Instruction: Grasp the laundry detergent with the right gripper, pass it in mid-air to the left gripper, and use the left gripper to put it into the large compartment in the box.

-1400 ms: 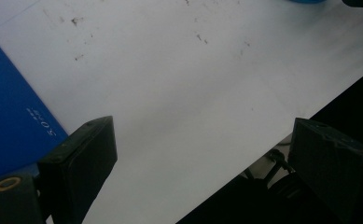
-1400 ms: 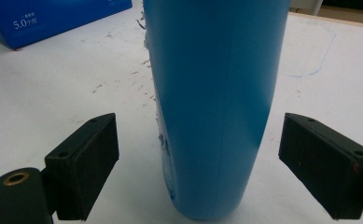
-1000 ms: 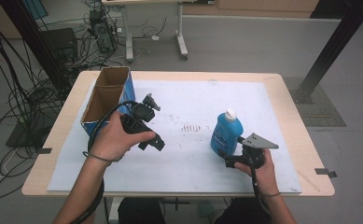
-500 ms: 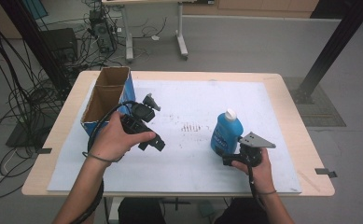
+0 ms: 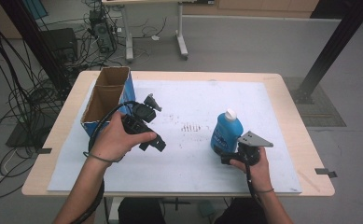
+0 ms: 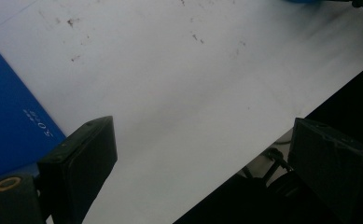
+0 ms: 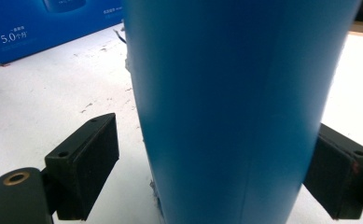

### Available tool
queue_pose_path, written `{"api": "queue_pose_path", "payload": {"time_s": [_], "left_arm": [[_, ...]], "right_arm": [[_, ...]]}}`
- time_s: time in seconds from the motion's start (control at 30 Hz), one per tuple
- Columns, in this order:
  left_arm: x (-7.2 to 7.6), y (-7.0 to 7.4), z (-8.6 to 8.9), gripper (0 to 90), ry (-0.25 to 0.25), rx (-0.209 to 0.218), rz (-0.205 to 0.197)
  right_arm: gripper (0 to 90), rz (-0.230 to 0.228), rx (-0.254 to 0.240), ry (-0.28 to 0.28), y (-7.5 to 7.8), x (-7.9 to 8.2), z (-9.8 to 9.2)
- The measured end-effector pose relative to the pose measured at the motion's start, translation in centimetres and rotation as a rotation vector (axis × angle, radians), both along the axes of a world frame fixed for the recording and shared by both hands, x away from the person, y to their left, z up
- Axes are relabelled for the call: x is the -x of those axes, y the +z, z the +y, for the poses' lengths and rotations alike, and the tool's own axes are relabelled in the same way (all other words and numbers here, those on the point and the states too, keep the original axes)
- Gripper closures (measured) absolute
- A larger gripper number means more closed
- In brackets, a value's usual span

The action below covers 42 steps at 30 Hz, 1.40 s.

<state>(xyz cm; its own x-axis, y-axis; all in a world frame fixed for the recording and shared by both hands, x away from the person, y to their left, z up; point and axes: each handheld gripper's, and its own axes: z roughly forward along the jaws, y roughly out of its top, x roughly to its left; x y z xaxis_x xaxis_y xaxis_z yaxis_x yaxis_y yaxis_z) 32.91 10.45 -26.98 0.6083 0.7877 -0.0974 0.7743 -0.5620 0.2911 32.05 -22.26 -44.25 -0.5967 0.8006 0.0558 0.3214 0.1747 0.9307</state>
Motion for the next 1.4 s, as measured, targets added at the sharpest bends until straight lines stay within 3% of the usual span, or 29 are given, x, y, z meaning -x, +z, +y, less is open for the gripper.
{"api": "queue_pose_path", "payload": {"time_s": [1.4], "left_arm": [[-0.02, 0.07, -0.28, 5.5, 0.015, -0.011, -0.001]], "right_arm": [[12.1, -0.003, -0.011, 0.002, -0.19, -0.04, -0.21]]}}
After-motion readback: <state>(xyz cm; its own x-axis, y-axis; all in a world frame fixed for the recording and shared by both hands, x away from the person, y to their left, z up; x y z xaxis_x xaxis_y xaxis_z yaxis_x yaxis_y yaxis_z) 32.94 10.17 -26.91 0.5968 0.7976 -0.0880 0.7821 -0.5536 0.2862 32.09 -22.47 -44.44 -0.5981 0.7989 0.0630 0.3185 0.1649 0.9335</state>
